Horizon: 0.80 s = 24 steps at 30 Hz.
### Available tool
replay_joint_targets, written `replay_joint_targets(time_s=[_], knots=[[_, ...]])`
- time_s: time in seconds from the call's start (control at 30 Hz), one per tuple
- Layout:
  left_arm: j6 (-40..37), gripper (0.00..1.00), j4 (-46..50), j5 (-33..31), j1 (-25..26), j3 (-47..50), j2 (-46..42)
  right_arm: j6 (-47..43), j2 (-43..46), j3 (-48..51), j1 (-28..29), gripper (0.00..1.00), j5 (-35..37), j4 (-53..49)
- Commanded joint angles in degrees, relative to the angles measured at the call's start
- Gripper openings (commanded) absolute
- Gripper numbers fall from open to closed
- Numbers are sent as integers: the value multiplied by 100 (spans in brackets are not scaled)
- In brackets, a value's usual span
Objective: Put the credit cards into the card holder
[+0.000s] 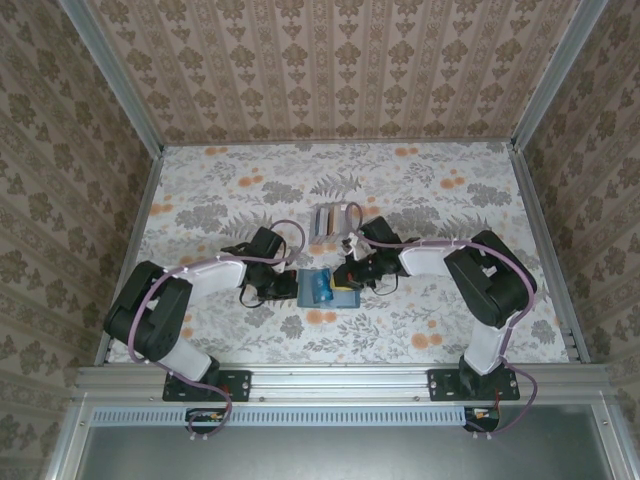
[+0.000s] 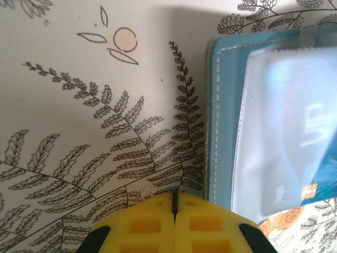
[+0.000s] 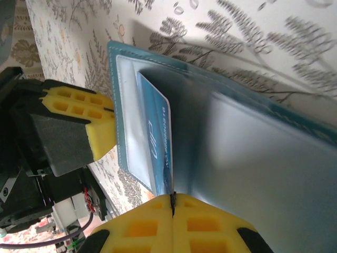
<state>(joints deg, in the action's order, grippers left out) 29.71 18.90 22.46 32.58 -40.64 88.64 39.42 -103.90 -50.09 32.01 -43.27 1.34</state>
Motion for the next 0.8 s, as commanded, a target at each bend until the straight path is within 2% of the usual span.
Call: replay_joint_targets(time_s=[0.0,0.17,0.3,0.43,0.77], knots=[[-99,0,-133,-212,39,136,425,351,-92,148,77,0,68,235],[-98,0,-97,-202,38,152,457,507,-7,296,104,0,389,229],[-38,0,-172,-128,38,195,452,1005,184,590,176,0,824,525],[-1,0,-144,-116,20,246,405,1614,266,795,432,0,1018,1077],[248,0,-413,221,29,452,236,2062,460,777,936,0,2196,1089]])
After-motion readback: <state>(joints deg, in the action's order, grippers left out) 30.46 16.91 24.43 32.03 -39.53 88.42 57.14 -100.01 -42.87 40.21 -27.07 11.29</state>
